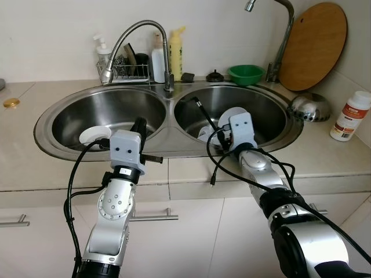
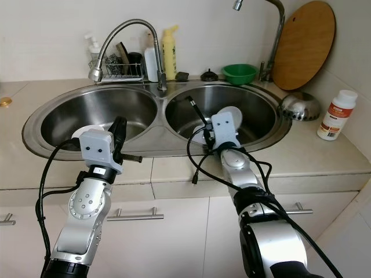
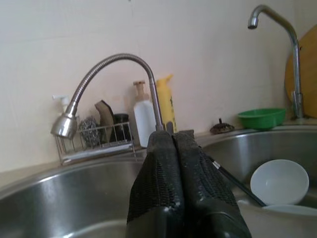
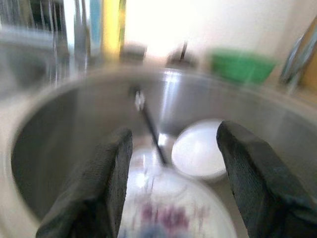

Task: Kitchen organization

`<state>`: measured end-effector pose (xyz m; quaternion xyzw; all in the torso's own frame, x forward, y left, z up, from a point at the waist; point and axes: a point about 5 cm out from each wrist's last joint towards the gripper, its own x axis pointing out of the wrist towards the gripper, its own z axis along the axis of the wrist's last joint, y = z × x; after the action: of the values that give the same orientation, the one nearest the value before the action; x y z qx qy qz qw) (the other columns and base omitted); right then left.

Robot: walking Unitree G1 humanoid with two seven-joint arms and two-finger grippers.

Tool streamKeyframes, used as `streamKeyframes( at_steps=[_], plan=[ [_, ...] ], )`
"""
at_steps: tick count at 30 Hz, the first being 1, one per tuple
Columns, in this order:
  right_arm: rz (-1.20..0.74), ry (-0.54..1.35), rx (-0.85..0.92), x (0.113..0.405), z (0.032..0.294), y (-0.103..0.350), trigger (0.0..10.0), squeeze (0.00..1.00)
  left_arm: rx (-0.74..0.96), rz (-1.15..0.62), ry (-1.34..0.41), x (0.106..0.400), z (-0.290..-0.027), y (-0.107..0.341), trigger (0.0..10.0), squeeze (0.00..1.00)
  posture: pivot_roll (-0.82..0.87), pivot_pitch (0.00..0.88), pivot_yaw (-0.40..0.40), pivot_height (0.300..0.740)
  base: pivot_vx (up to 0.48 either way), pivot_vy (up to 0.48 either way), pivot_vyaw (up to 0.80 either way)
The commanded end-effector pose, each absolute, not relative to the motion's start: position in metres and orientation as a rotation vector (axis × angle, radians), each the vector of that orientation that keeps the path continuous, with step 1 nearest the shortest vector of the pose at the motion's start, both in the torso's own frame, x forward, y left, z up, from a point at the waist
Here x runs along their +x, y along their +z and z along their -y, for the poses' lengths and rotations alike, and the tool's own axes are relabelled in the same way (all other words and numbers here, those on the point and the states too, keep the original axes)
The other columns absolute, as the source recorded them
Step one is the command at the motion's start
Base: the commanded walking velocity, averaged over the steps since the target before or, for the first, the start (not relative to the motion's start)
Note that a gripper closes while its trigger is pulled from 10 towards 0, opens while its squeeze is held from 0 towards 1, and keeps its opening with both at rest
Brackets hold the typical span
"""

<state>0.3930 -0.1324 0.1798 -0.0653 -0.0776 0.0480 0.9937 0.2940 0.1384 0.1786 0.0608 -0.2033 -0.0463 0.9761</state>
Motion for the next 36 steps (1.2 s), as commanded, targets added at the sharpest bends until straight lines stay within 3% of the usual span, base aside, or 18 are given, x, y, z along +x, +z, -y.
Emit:
streamKeyframes(
  at_steps=[1, 10, 20, 36],
  plan=[
    [0.264, 0.079, -0.084, 0.39, 0.131, 0.197, 10.0, 0.0, 0.124, 0.39, -0.09, 0.294, -0.139, 0.176, 10.0, 0.0, -0.05, 0.0, 0.023, 0.74, 0.0, 0.0, 0.0],
    [0.531, 0.098, 0.019, 0.357, 0.123, 0.224, 10.0, 0.0, 0.111, 0.399, -0.103, 0.292, -0.139, 0.178, 10.0, 0.0, -0.05, 0.0, 0.029, 0.74, 0.0, 0.0, 0.0],
    [0.538, 0.158, 0.013, 0.342, 0.114, 0.222, 10.0, 0.0, 0.101, 0.406, -0.107, 0.292, -0.14, 0.18, 10.0, 0.0, -0.05, 0.0, 0.03, 0.74, 0.0, 0.253, 0.0],
    [0.509, 0.173, 0.018, 0.335, 0.109, 0.218, 10.0, 0.0, 0.104, 0.417, -0.12, 0.291, -0.139, 0.181, 10.0, 0.0, -0.05, 0.0, 0.031, 0.74, 0.0, 0.465, 0.0]
  ],
)
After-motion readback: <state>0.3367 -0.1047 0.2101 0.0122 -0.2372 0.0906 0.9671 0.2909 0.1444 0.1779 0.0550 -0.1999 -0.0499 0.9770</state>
